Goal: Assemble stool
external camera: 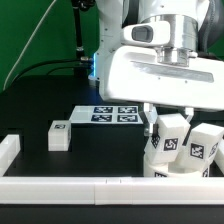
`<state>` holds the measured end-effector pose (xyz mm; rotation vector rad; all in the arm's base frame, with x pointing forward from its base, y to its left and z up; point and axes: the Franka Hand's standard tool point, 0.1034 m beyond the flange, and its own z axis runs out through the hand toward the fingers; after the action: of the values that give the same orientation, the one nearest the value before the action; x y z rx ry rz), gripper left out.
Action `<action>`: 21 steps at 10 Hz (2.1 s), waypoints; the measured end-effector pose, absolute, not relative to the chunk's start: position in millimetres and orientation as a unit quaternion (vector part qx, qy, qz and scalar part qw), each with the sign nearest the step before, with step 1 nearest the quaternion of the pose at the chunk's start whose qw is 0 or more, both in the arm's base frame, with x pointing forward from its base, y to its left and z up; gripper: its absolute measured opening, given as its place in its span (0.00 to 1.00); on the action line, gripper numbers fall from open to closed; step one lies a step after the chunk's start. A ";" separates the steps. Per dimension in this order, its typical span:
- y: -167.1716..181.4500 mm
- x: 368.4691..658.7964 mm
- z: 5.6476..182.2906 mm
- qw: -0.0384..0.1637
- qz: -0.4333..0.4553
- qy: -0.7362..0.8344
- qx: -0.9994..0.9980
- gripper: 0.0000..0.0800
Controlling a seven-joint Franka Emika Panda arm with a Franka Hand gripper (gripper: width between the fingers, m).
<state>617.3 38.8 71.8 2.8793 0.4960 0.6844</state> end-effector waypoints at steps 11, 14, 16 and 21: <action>37.1 616.9 71.0 0.071 0.226 0.165 0.957 0.81; 38.8 616.2 87.5 0.064 0.205 0.169 0.962 0.81; 34.0 616.1 110.3 0.053 0.180 0.178 0.966 0.81; 17.3 620.9 138.3 0.002 0.018 0.183 0.983 0.81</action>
Offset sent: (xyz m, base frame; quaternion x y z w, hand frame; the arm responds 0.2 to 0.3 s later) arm 0.0000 0.0000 0.0000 0.0000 0.0000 0.0000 1.0000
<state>620.9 17.3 138.3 3.0841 0.5753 0.0571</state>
